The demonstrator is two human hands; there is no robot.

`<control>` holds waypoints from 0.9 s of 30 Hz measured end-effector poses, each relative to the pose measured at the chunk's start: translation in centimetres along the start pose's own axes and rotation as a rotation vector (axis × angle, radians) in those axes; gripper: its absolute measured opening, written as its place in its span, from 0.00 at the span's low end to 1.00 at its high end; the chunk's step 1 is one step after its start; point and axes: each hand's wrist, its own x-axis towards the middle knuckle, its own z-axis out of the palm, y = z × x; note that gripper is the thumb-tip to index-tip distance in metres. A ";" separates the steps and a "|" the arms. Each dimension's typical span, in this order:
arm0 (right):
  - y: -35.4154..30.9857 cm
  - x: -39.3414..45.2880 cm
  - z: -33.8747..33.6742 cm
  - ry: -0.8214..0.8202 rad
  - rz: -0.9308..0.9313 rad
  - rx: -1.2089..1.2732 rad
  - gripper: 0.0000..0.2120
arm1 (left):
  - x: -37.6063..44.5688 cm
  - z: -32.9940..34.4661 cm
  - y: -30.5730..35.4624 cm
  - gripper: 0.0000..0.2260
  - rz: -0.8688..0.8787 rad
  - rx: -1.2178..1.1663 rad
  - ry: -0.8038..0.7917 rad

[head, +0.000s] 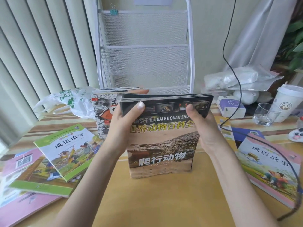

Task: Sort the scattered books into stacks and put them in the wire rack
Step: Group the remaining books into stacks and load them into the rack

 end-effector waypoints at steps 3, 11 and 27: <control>1.0 -0.1 0.0 0.016 -0.020 -0.003 0.23 | -1.1 0.4 -0.8 0.23 0.037 0.142 0.109; 1.4 -0.5 0.4 0.029 0.011 0.031 0.07 | -1.9 1.6 -1.3 0.09 0.088 0.173 0.245; 4.4 -0.3 1.1 -0.061 0.321 0.027 0.36 | -3.2 -1.5 -5.4 0.11 -0.133 0.388 0.364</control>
